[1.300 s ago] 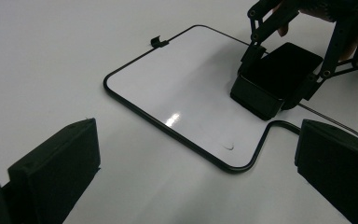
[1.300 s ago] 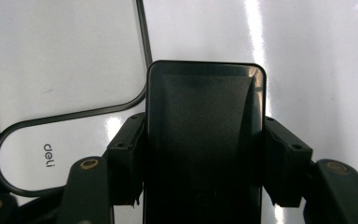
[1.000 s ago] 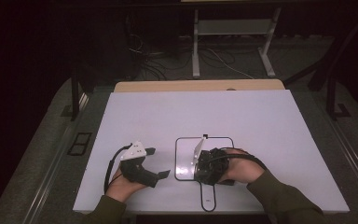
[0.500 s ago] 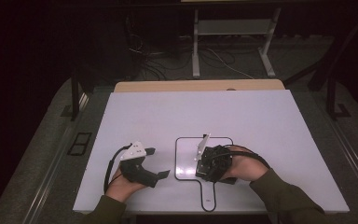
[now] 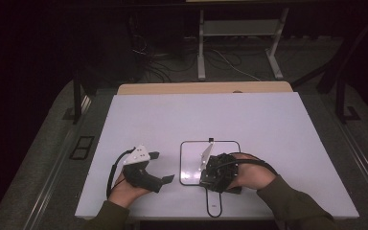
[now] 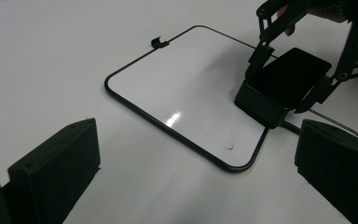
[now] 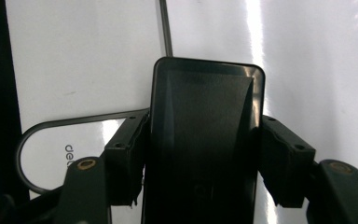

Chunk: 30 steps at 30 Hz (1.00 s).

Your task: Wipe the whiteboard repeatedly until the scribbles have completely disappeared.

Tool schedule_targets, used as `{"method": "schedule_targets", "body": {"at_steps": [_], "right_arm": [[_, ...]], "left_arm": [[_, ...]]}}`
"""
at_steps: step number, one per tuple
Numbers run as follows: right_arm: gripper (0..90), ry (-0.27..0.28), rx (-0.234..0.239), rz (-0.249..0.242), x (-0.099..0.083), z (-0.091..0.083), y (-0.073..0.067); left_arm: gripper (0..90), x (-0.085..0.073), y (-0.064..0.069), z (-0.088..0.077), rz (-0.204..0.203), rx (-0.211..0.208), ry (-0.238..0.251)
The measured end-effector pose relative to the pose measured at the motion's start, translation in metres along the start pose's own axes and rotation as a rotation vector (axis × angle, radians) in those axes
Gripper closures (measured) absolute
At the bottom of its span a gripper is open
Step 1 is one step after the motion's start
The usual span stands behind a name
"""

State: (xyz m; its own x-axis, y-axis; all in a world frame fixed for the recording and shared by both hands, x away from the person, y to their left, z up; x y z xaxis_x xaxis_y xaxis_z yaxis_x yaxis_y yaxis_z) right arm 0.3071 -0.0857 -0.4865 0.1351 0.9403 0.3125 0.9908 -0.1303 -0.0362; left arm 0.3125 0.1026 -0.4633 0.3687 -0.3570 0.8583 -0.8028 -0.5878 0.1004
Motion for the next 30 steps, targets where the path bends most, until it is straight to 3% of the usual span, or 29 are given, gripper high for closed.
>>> {"method": "schedule_targets", "body": {"at_steps": [6, 8, 12, 14, 18, 23, 25, 28, 30], "right_arm": [[38.5, 0.004, 0.007, 0.01, -0.004, -0.001, 0.001], [38.8, -0.004, -0.011, 0.006, -0.005, -0.002, 0.001], [39.0, -0.023, -0.066, 0.049, -0.012, -0.004, 0.016], [39.1, -0.027, -0.067, 0.034, -0.01, -0.003, 0.013], [39.2, -0.02, -0.016, -0.004, 0.001, 0.001, -0.004], [39.3, -0.01, -0.087, 0.048, -0.001, 0.0, 0.017], [39.4, -0.01, -0.073, 0.042, 0.0, 0.0, 0.015], [39.3, 0.001, -0.008, -0.008, 0.005, 0.003, -0.004], [39.3, 0.001, -0.006, 0.008, 0.004, 0.002, -0.001]], "left_arm": [[0.0, 0.0, 0.0, 0.0, 0.001, -0.001, 0.001], [0.0, 0.0, 0.0, 0.0, 0.0, 0.0, 0.001], [0.0, 0.0, 0.0, 0.0, -0.001, 0.001, 0.003], [0.0, 0.0, 0.0, 0.001, -0.001, 0.001, 0.001], [0.0, 0.0, 0.0, 0.001, -0.001, 0.0, 0.002], [0.0, 0.0, 0.0, 0.001, -0.001, 0.0, 0.002], [0.0, 0.0, 0.0, 0.001, -0.001, 0.001, 0.001], [0.0, 0.0, -0.001, 0.001, 0.002, 0.001, -0.001], [0.0, 0.0, 0.0, 0.0, 0.001, 0.001, 0.002]]}}
Point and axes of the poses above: each handheld gripper's, and its own axes: z roughly forward along the jaws, x roughly out of its top, y roughly to its right, the point moved 8 cm from there along z, roughly forward along the jaws, and after that the axes turned 4 degrees about x, right-handed, at the moved point
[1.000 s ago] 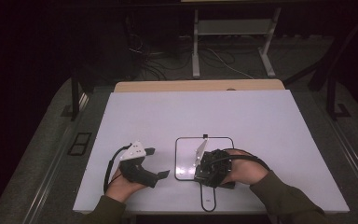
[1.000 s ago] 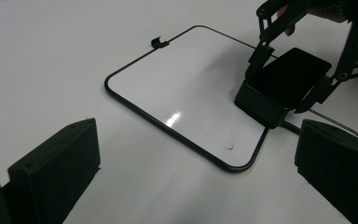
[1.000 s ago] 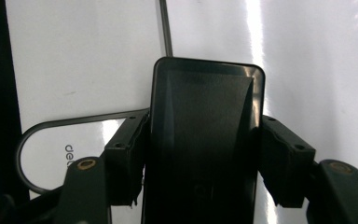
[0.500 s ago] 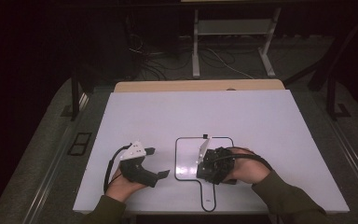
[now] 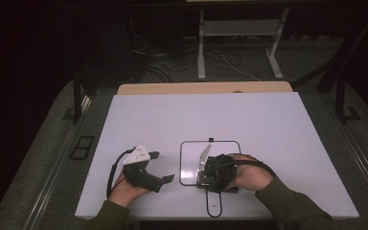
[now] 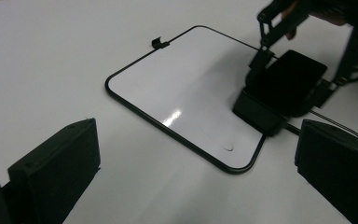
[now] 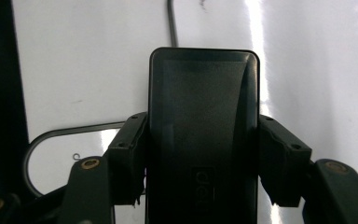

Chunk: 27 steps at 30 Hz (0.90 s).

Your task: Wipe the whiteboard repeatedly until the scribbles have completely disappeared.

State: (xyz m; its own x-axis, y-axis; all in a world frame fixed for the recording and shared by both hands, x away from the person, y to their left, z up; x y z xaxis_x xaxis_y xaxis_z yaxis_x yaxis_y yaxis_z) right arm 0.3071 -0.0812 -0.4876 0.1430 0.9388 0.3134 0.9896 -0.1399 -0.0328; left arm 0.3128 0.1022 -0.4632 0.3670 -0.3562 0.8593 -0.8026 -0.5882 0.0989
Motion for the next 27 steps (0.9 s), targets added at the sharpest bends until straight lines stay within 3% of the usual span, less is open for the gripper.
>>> {"method": "schedule_targets", "body": {"at_steps": [5, 7, 8, 11, 13, 17, 18, 20, 22, 25, 27], "right_arm": [[39.3, -0.006, -0.09, 0.104, -0.015, -0.006, 0.033], [39.3, -0.012, -0.084, 0.107, -0.021, -0.008, 0.037], [39.2, -0.015, -0.079, 0.118, -0.022, -0.008, 0.034], [39.2, -0.022, -0.008, 0.048, -0.021, -0.007, 0.01], [39.2, -0.023, -0.014, 0.068, -0.025, -0.008, 0.01], [39.2, -0.026, -0.088, 0.17, -0.047, -0.016, 0.043], [39.2, -0.017, -0.094, 0.209, -0.052, -0.018, 0.049], [39.2, -0.006, -0.088, 0.226, -0.06, -0.02, 0.054], [39.3, -0.011, -0.081, 0.219, -0.06, -0.02, 0.049], [39.2, -0.025, -0.054, 0.15, -0.059, -0.019, 0.031], [39.2, -0.027, -0.041, 0.135, -0.059, -0.019, 0.021]], "left_arm": [[0.0, 0.0, 0.0, -0.001, -0.001, 0.0, 0.0], [0.0, 0.0, 0.0, -0.001, -0.004, 0.001, 0.005], [0.0, 0.0, 0.0, 0.0, -0.003, 0.001, 0.004], [0.0, -0.001, -0.001, 0.0, 0.001, 0.001, -0.003], [0.0, 0.0, 0.0, -0.001, 0.0, 0.001, 0.0], [0.0, 0.0, 0.0, -0.002, -0.002, 0.003, 0.002], [0.0, 0.0, 0.0, -0.002, -0.005, 0.003, 0.004], [0.0, 0.0, 0.0, -0.001, -0.007, 0.004, 0.009], [0.0, 0.0, 0.0, -0.001, -0.006, 0.003, 0.005], [0.0, 0.0, 0.0, -0.001, -0.008, 0.003, 0.007], [0.0, 0.0, 0.0, -0.001, -0.006, 0.003, 0.006]]}}
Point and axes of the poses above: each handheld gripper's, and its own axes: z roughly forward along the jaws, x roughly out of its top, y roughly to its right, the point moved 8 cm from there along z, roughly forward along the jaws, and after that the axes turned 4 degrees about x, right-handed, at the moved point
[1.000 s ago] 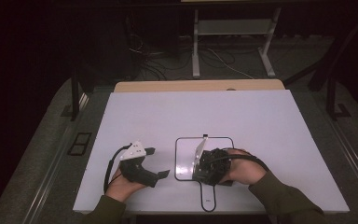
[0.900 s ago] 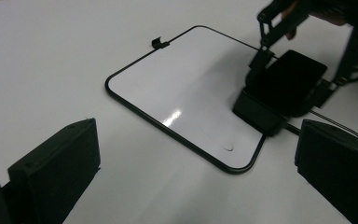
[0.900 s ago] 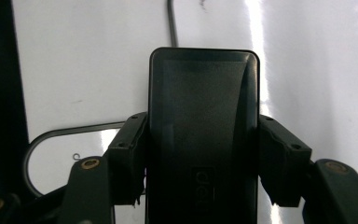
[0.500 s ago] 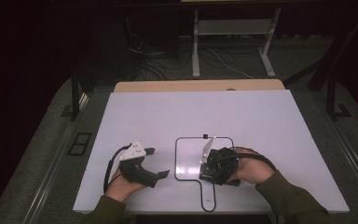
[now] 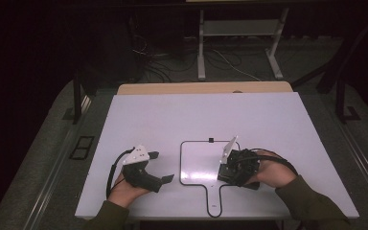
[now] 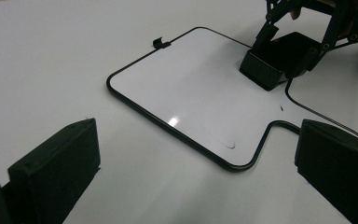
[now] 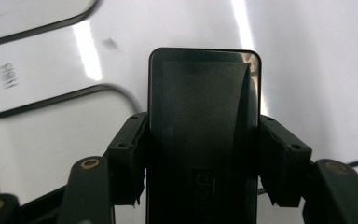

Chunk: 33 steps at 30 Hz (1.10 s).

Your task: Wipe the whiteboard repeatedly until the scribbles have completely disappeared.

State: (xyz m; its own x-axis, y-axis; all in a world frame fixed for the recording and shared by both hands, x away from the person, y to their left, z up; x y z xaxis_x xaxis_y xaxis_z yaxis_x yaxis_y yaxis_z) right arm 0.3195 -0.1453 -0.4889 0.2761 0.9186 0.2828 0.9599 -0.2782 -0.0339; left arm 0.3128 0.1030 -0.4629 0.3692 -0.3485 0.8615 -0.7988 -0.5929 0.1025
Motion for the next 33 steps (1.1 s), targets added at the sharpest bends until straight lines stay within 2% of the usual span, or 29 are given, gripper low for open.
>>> {"method": "schedule_targets", "body": {"at_steps": [2, 4, 7, 8, 10, 13, 14, 15, 16, 19, 21, 23, 25, 27, 28, 31, 33], "right_arm": [[39.2, 0.01, 0.015, 0.031, -0.001, 0.0, 0.006], [39.2, 0.017, -0.023, 0.073, -0.003, 0.0, 0.022], [39.2, 0.005, -0.073, 0.101, -0.005, -0.001, 0.037], [39.2, 0.004, -0.068, 0.106, -0.005, -0.001, 0.037], [39.2, -0.014, -0.068, 0.081, -0.007, -0.001, 0.032], [39.2, -0.039, -0.027, 0.029, -0.01, -0.002, 0.011], [39.2, -0.039, -0.021, 0.021, -0.01, -0.002, 0.006], [39.2, -0.035, -0.019, 0.035, -0.01, -0.002, 0.005], [39.2, -0.029, -0.009, 0.039, -0.011, -0.001, 0.009], [39.2, -0.008, -0.049, 0.096, -0.008, 0.0, 0.031], [39.1, -0.015, -0.066, 0.092, -0.006, 0.001, 0.037], [39.2, -0.033, -0.09, 0.069, -0.007, 0.001, 0.032], [39.2, -0.05, -0.052, 0.023, -0.01, 0.0, 0.014], [39.2, -0.041, -0.048, 0.021, -0.01, 0.0, 0.005], [39.2, -0.037, -0.029, 0.034, -0.01, 0.0, 0.007], [39.2, -0.013, -0.057, 0.094, -0.008, 0.0, 0.029], [39.1, -0.011, -0.068, 0.1, -0.006, 0.0, 0.037]], "left_arm": [[0.0, 0.0, 0.0, 0.0, 0.003, -0.001, -0.006], [0.0, 0.0, 0.001, -0.001, 0.007, -0.001, -0.005], [0.0, -0.001, -0.001, 0.0, 0.002, 0.0, -0.002], [0.0, -0.001, -0.001, 0.0, 0.0, 0.0, -0.003], [0.0, 0.0, -0.001, 0.0, 0.001, 0.0, -0.002], [0.0, -0.001, -0.001, 0.0, -0.001, -0.001, -0.003], [0.0, -0.001, -0.001, 0.0, 0.001, -0.002, -0.005], [0.0, -0.001, -0.001, 0.0, -0.001, -0.001, -0.004], [0.0, 0.0, -0.001, 0.0, -0.003, -0.001, -0.003], [0.0, 0.0, -0.001, 0.0, -0.001, -0.002, -0.002], [0.0, -0.001, -0.001, 0.001, -0.001, -0.003, -0.001], [0.0, 0.0, -0.002, 0.001, -0.005, -0.003, 0.003], [0.0, 0.0, -0.001, 0.001, -0.004, -0.005, 0.002], [0.0, 0.0, -0.001, 0.001, -0.002, -0.008, -0.001], [0.0, 0.0, -0.001, 0.001, 0.0, -0.008, -0.001], [0.0, 0.0, 0.0, 0.001, 0.001, -0.008, 0.003], [0.0, 0.0, -0.001, 0.001, 0.001, -0.008, 0.0]]}}
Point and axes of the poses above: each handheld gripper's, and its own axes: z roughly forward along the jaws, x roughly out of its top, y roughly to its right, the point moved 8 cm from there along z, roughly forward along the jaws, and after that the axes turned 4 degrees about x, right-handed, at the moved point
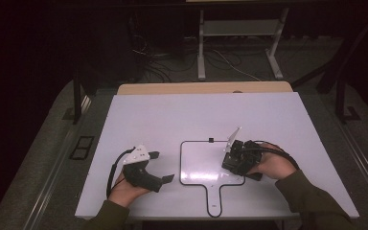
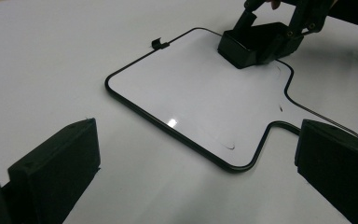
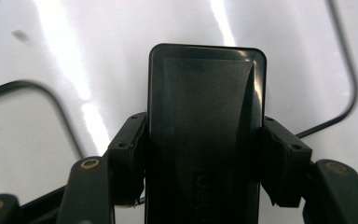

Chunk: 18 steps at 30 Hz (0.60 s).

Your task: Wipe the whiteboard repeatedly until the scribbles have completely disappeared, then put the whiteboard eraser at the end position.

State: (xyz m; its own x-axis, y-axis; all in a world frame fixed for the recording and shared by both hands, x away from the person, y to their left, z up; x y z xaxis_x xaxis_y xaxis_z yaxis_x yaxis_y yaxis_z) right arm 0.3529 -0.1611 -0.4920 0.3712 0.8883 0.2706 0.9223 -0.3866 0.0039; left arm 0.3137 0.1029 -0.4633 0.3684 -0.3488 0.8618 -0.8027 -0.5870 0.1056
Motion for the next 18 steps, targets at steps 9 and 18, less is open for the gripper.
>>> {"method": "schedule_targets", "body": {"at_steps": [9, 18], "right_arm": [[39.0, 0.132, 0.053, 0.01, 0.008, -0.026, -0.003], [38.9, 0.23, 0.068, 0.049, 0.01, -0.041, 0.005]], "left_arm": [[0.0, 0.0, 0.0, -0.002, -0.001, 0.004, 0.003], [0.0, 0.001, 0.0, -0.003, -0.001, 0.002, 0.009]]}}
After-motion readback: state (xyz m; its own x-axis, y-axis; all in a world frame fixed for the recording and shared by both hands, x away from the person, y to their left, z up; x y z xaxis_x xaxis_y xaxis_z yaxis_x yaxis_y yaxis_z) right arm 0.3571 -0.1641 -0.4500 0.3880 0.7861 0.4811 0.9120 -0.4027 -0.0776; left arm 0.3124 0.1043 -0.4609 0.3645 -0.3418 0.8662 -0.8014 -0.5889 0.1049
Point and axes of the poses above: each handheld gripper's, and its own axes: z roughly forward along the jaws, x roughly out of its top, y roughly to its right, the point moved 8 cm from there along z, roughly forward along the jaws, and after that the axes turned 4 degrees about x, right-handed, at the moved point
